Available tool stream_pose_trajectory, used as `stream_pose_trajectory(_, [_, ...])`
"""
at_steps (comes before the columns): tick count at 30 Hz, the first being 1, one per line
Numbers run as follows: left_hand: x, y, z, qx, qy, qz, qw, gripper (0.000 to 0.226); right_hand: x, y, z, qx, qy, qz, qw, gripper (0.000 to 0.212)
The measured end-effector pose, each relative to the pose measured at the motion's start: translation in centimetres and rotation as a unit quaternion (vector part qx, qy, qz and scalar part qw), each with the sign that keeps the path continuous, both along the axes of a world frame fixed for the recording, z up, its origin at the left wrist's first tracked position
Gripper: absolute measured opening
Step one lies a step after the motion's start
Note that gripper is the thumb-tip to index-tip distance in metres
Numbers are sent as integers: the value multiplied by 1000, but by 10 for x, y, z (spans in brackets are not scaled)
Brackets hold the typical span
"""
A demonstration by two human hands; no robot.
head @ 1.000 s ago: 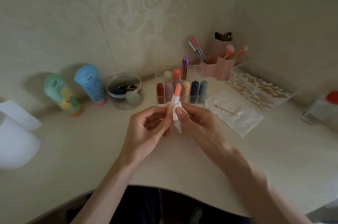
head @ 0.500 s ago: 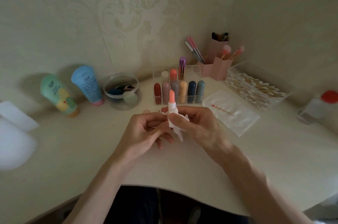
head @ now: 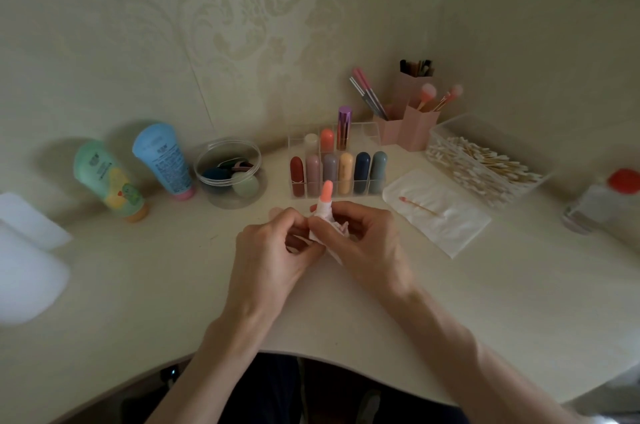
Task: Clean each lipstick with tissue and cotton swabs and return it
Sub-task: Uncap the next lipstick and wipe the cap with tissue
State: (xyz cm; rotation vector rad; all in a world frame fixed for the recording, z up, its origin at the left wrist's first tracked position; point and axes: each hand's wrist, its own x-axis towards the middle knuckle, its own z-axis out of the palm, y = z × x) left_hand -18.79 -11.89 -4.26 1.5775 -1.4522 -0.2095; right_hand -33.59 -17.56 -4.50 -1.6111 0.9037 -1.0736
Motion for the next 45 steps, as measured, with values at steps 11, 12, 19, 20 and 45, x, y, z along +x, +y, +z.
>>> stream_pose_trajectory(11, [0,-6,15,76,384,-99,915,21,-7,-1,11,127,-122,59,983,30])
stream_pose_trajectory(12, [0,-5,17,83,412,-100,902,24,-7,-2,11,131,-123,69,981,32])
stream_pose_trajectory(19, [9,-8,19,175,451,-139,864,38,-7,-1,12,127,-122,102,979,31])
stream_pose_trajectory(20, [9,-7,19,178,453,-146,861,36,-7,-1,12,121,-120,104,980,30])
stream_pose_trajectory(45, [-5,-4,19,33,417,-57,907,16,-2,1,12,91,-113,76,986,32])
